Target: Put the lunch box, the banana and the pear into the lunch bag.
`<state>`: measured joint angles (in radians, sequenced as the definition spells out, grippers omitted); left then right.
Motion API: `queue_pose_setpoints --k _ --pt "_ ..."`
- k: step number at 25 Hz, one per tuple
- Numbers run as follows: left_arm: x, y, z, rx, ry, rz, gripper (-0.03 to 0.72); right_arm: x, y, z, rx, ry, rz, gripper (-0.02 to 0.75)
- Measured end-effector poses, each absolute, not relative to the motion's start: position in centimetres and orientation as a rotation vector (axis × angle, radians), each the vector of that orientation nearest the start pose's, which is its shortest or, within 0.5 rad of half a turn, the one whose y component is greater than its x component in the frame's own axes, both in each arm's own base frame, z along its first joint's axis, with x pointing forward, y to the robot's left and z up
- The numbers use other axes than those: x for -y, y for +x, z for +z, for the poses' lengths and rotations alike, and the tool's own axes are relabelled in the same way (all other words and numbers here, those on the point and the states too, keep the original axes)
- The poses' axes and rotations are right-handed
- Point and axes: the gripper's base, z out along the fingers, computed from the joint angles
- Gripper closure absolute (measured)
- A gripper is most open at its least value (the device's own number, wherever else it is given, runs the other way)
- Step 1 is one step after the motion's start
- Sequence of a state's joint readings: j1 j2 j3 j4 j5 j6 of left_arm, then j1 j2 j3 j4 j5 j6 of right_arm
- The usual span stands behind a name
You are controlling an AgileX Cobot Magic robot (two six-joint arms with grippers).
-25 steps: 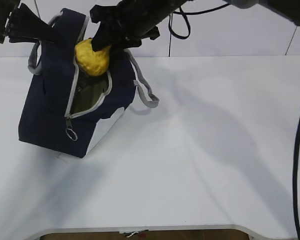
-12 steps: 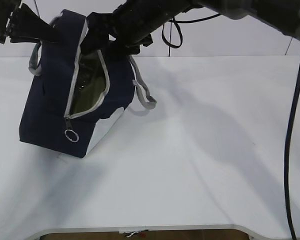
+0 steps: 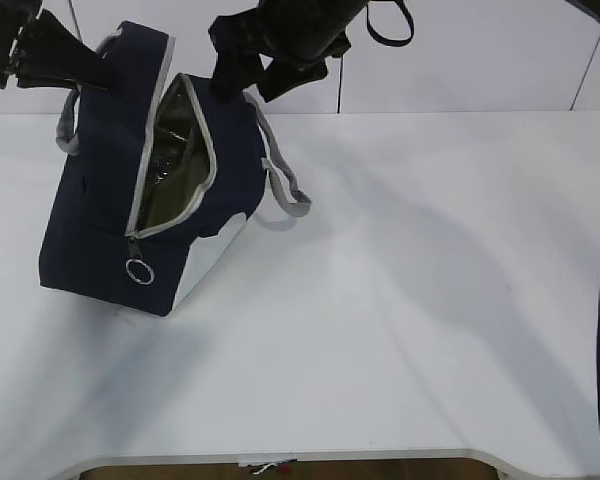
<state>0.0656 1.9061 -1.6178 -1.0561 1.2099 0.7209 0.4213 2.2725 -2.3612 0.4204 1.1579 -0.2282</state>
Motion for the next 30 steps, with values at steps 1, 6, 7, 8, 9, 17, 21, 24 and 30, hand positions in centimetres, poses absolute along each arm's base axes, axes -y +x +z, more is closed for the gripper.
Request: queue_pose_setpoints --k 1,6,7,8,9,17,21,24,30 --pt "4.8 40.6 30.1 -2.344 0.395 -1.144 0.677 -23.6 44.7 31.0 -2.434 -0.729 0.609 0.209" --pt "4.7 40.6 30.1 -2.345 0.396 -1.144 0.676 -23.5 45.0 30.6 -2.448 -0.702 0.59 0.209" --pt "4.7 40.6 30.1 -2.345 0.396 -1.144 0.676 -23.5 45.1 30.4 -2.445 -0.695 0.59 0.209" --pt "4.7 40.6 30.1 -2.345 0.396 -1.144 0.677 -23.6 45.2 30.2 -2.446 -0.693 0.589 0.209" --pt "4.7 40.6 30.1 -2.345 0.396 -1.144 0.677 -23.6 45.3 29.9 -2.447 -0.688 0.589 0.209" --pt "4.7 40.6 30.1 -2.345 0.396 -1.143 0.677 -24.0 46.1 27.8 -2.483 -0.663 0.594 0.24" --pt "4.7 40.6 30.1 -2.345 0.396 -1.143 0.677 -24.2 46.4 26.5 -2.516 -0.652 0.608 0.286" --pt "4.7 40.6 30.1 -2.345 0.396 -1.143 0.677 -24.3 46.3 26.4 -2.521 -0.647 0.637 0.358" --pt "4.9 40.6 30.0 -2.364 0.383 -1.143 0.677 -24.2 45.9 26.3 -2.565 -0.682 0.632 0.715"
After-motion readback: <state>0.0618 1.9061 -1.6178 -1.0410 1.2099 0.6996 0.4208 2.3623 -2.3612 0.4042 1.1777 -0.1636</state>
